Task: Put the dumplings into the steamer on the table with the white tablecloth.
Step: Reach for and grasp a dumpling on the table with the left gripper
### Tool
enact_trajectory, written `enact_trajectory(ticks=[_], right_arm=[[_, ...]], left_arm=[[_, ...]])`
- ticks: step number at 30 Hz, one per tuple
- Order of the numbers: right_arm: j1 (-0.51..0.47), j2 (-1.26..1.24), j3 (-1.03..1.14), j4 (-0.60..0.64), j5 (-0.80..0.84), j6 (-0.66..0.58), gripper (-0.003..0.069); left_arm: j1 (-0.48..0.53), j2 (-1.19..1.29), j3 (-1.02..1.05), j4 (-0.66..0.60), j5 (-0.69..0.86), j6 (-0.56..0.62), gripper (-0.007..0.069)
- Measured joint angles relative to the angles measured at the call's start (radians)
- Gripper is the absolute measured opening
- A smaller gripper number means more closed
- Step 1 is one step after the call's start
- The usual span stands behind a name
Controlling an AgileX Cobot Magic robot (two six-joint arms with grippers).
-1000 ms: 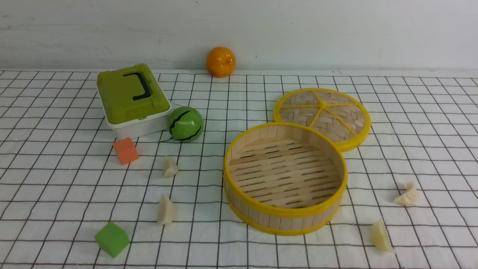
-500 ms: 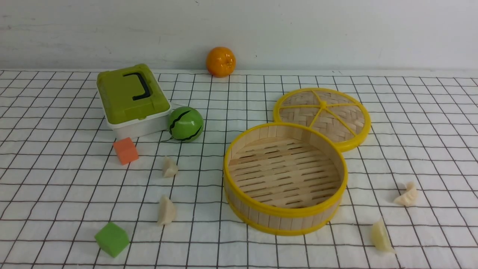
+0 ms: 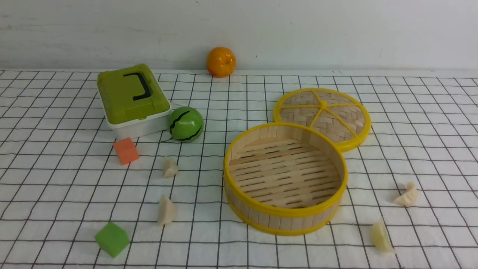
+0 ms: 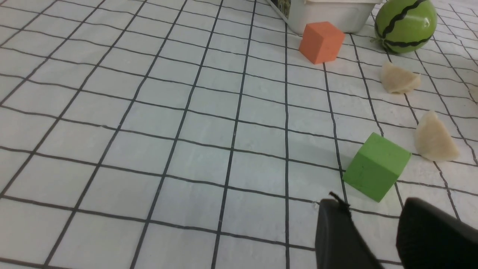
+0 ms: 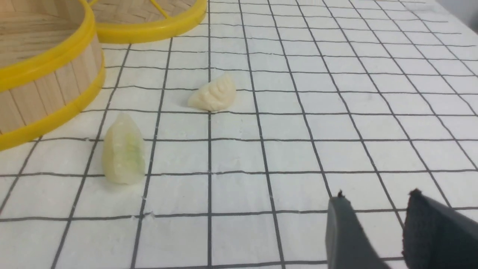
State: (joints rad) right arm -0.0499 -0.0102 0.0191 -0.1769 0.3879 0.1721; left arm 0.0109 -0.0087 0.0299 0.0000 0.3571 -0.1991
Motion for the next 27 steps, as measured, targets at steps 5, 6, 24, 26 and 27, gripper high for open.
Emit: enact_trajectory(ticks=[5,6,24,26,27], right_arm=[[0.000,0.000,0.000,-0.006,0.000,0.001,0.0240],[0.000,0.000,0.000,-0.006,0.000,0.001,0.0240],[0.000,0.000,0.000,0.130,-0.003,0.002,0.0240],[0.000,0.000,0.000,0.132,-0.003,0.002,0.0240],[0.000,0.000,0.000,0.132,-0.003,0.002,0.0240]], left_arm=[[0.000,0.000,0.000,0.000,0.000,0.000,0.0239],[0.000,0.000,0.000,0.000,0.000,0.000,0.0239],[0.000,0.000,0.000,0.000,0.000,0.000,0.0239],[0.000,0.000,0.000,0.000,0.000,0.000,0.0239],[0.000,0.000,0.000,0.000,0.000,0.000,0.0239]])
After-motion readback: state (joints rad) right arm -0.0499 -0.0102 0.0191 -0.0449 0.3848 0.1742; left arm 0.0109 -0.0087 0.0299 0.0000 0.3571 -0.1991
